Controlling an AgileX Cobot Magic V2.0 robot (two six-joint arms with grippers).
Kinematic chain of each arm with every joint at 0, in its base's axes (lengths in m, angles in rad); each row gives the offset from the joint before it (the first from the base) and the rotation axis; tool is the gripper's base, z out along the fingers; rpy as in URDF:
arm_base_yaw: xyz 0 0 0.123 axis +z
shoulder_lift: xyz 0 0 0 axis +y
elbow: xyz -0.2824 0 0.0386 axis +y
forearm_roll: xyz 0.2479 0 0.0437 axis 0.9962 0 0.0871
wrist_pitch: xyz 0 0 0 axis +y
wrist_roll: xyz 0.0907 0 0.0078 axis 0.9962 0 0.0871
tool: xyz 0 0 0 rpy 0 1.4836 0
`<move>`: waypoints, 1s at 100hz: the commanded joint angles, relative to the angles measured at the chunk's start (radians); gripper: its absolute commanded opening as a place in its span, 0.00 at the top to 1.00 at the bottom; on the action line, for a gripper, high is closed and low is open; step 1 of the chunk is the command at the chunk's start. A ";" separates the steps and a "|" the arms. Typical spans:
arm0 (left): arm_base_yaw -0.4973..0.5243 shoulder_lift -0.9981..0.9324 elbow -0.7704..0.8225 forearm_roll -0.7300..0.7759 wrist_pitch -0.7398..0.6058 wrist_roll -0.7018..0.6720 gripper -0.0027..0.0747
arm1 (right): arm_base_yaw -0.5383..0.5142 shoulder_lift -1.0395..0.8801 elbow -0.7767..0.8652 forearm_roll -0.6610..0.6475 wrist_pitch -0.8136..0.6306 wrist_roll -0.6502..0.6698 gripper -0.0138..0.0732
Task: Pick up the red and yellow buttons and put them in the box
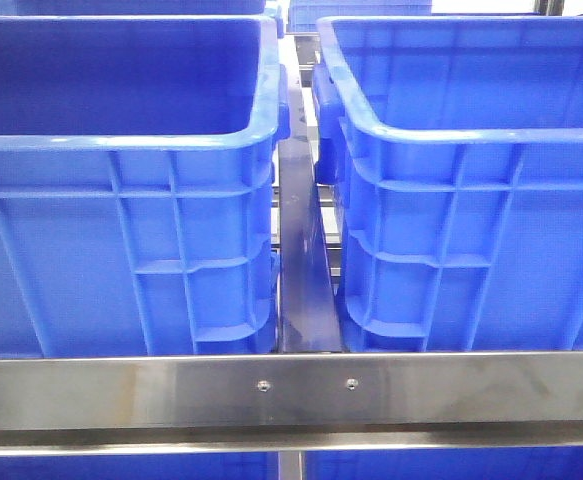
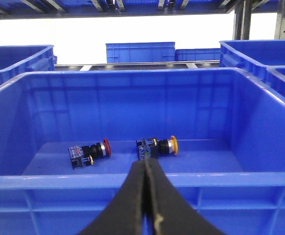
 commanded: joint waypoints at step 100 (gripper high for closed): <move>0.067 -0.485 0.558 0.053 -0.390 -0.047 0.99 | 0.002 -0.023 0.000 -0.002 -0.086 -0.002 0.92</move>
